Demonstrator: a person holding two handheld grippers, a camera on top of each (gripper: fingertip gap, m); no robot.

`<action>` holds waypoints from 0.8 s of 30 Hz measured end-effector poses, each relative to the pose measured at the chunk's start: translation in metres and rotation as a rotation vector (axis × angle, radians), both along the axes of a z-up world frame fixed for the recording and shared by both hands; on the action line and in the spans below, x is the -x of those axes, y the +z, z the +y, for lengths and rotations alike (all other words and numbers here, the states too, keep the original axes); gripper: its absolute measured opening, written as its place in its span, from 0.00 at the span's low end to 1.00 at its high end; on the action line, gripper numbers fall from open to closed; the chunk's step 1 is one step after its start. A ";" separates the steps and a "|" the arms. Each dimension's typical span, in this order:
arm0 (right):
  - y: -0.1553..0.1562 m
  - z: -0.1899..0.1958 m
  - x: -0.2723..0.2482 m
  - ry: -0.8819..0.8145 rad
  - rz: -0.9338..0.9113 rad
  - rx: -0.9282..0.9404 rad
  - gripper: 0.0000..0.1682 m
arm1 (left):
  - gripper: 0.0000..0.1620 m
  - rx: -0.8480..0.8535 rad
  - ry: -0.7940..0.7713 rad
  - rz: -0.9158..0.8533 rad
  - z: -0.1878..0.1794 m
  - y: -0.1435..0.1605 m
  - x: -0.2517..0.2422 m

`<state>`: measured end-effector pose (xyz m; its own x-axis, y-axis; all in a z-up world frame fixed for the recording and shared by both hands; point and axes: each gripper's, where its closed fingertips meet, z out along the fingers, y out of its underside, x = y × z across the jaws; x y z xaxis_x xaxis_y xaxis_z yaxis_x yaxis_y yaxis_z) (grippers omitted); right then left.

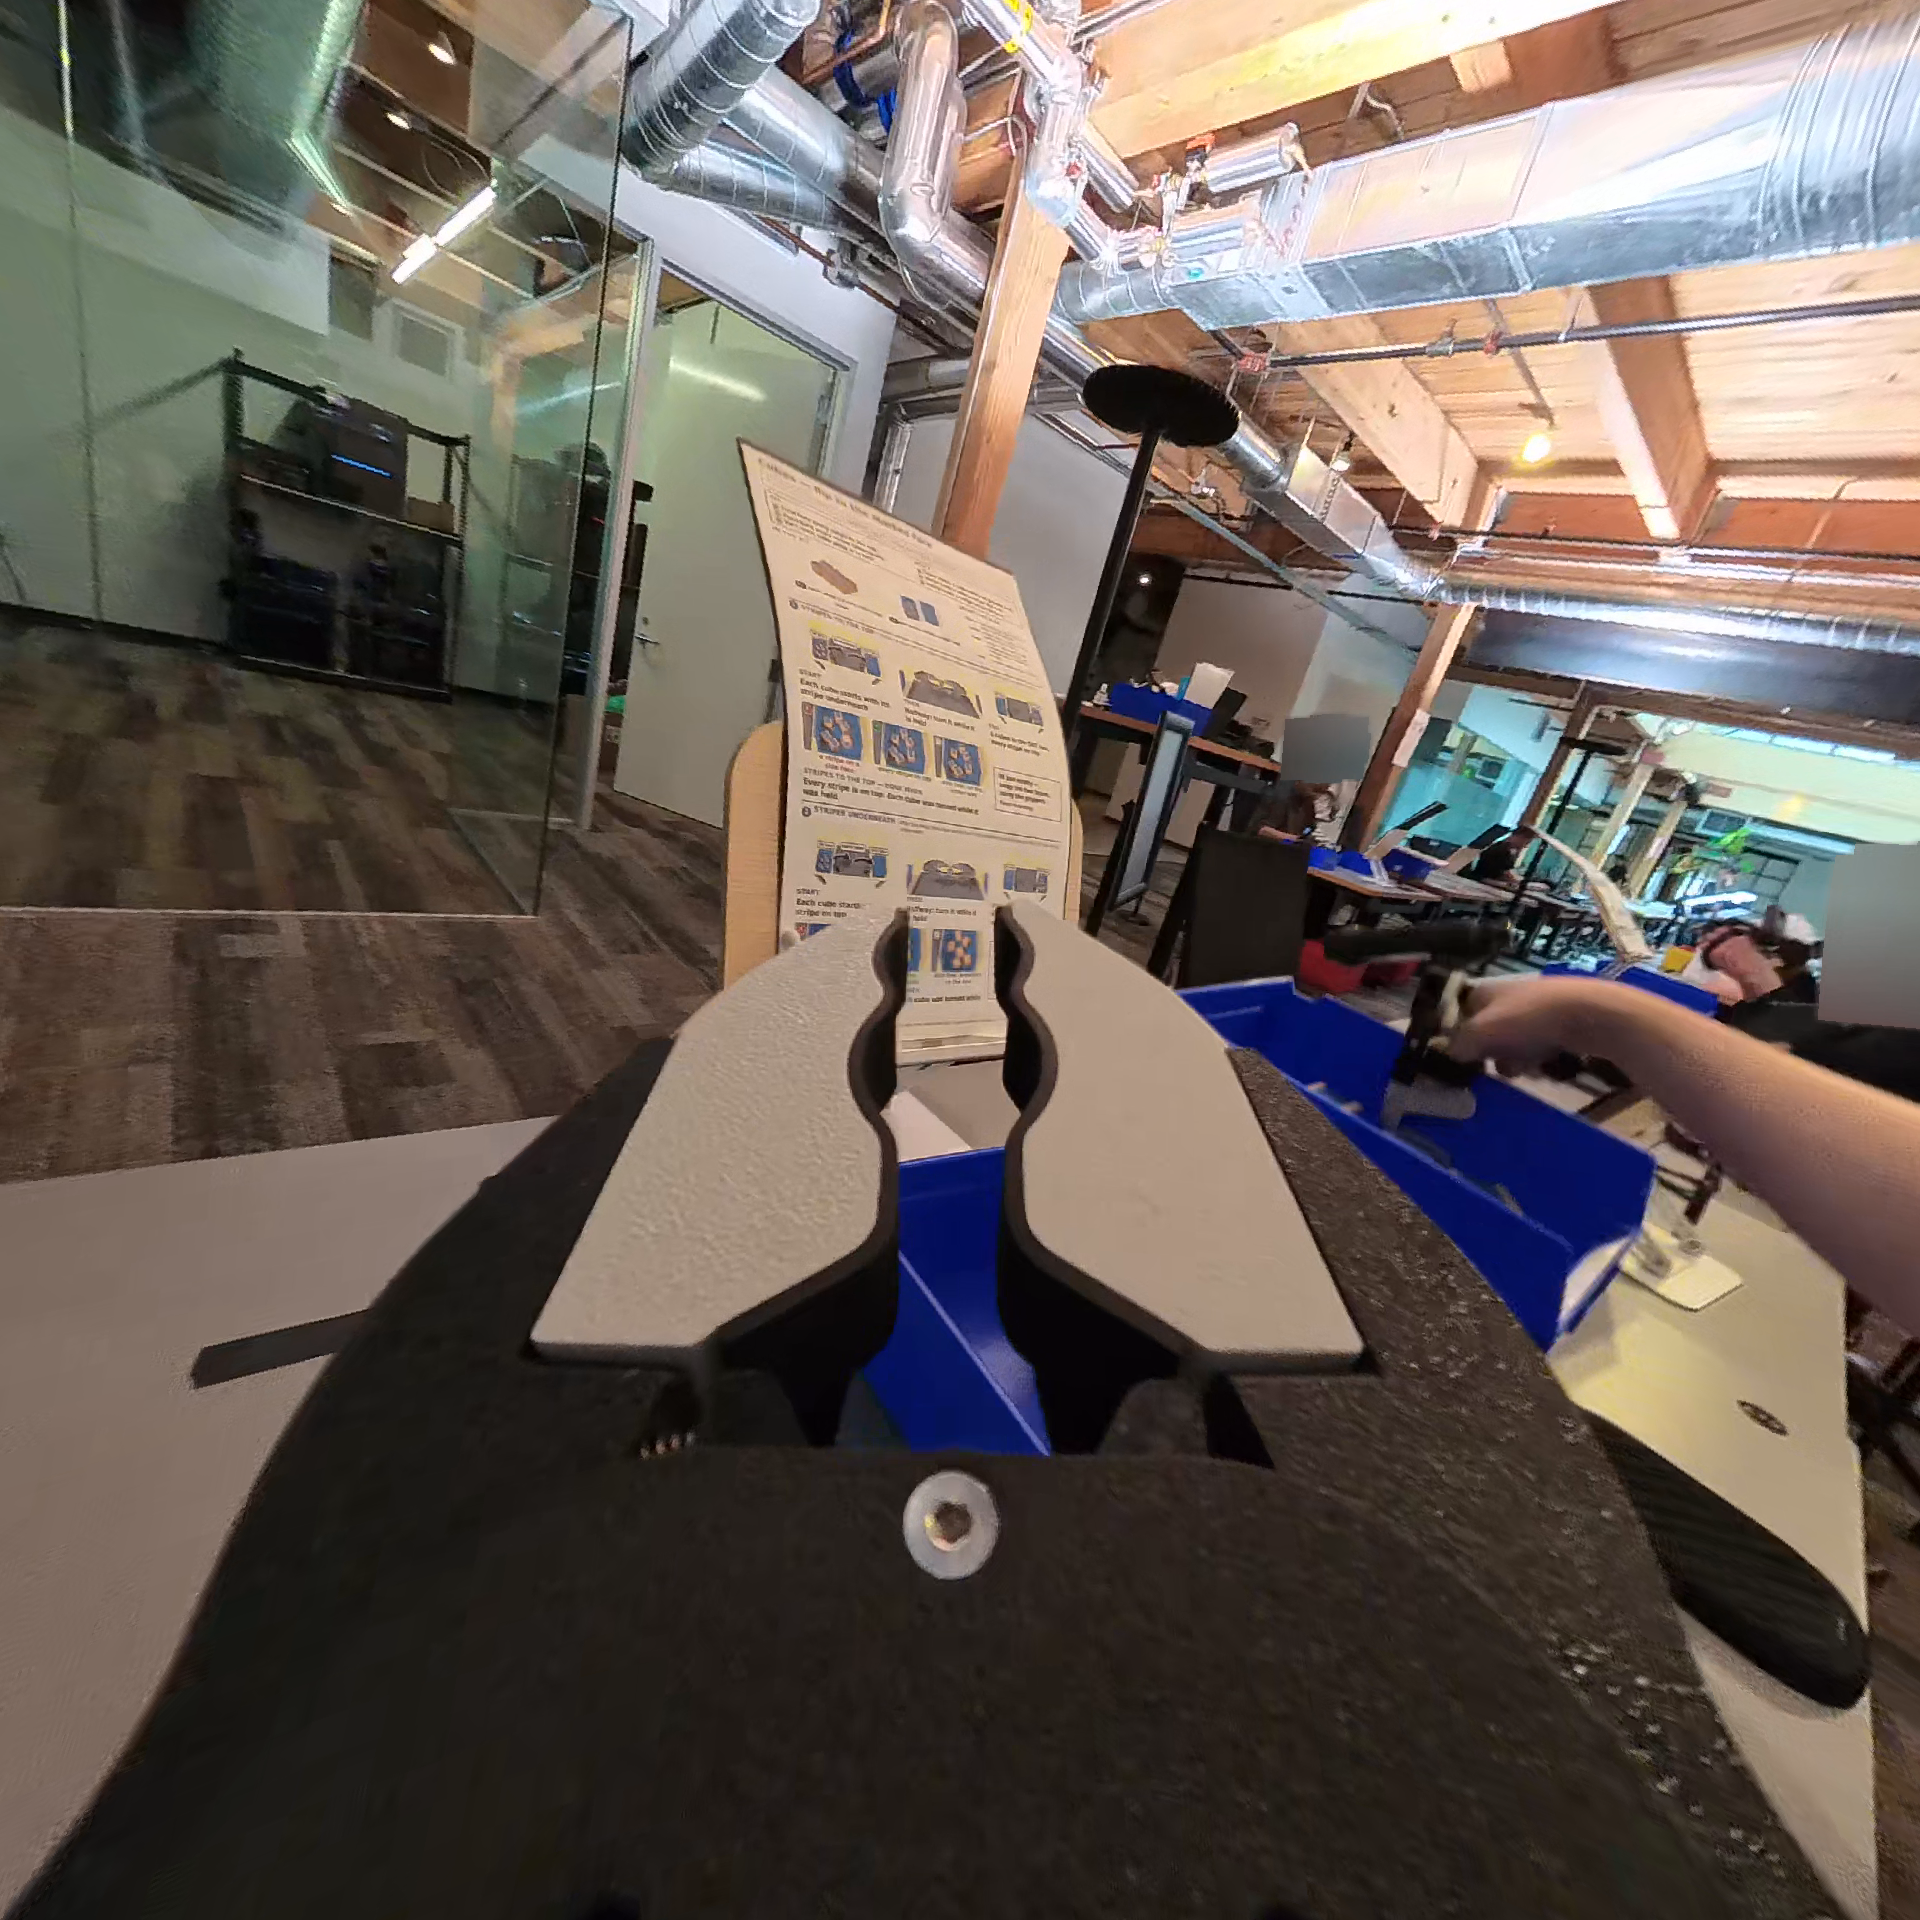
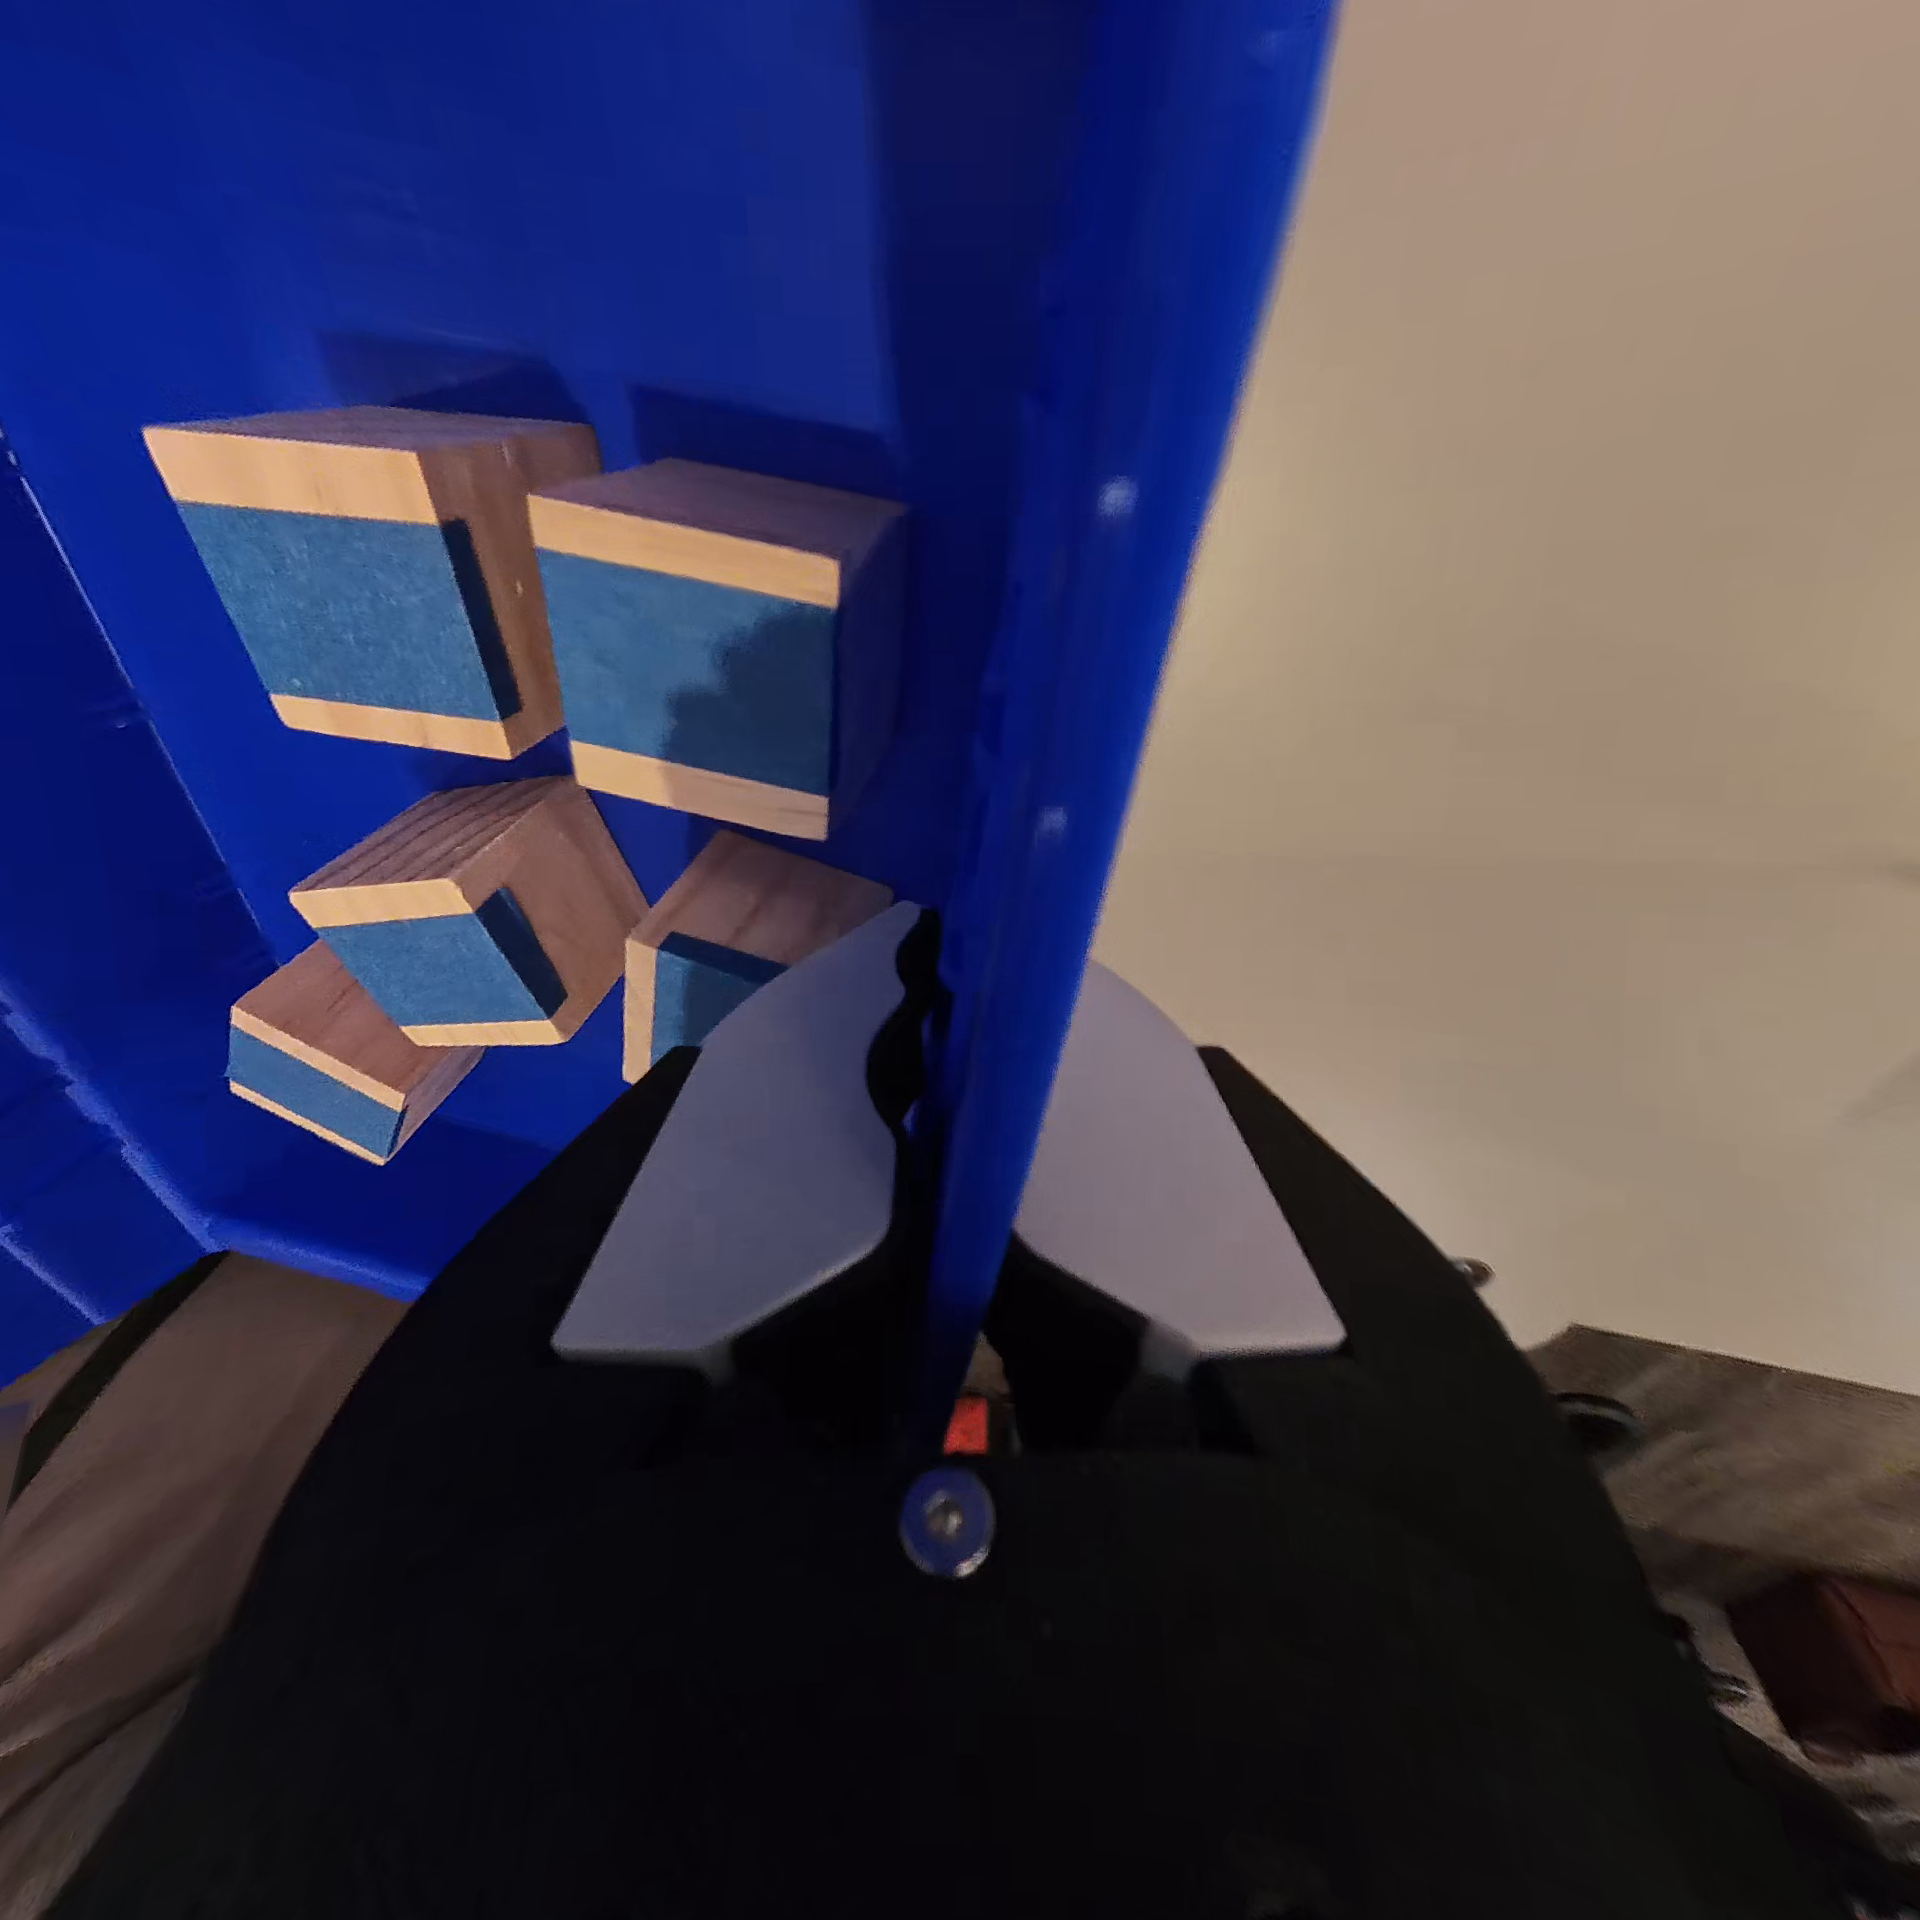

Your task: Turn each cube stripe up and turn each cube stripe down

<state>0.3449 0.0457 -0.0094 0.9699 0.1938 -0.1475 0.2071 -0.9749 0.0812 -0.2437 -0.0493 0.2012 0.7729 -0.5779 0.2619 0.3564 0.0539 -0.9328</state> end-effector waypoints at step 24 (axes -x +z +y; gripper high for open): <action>0.037 0.027 0.523 0.899 0.193 0.000 0.04 | 0.11 -0.209 0.089 0.048 -0.085 0.040 -0.004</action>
<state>-0.1782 0.0730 0.0275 0.4123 0.8633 -0.2912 0.8974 -0.4399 -0.0335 -0.2393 -0.1347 0.2407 0.8318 -0.5450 0.1055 0.2971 0.2764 -0.9140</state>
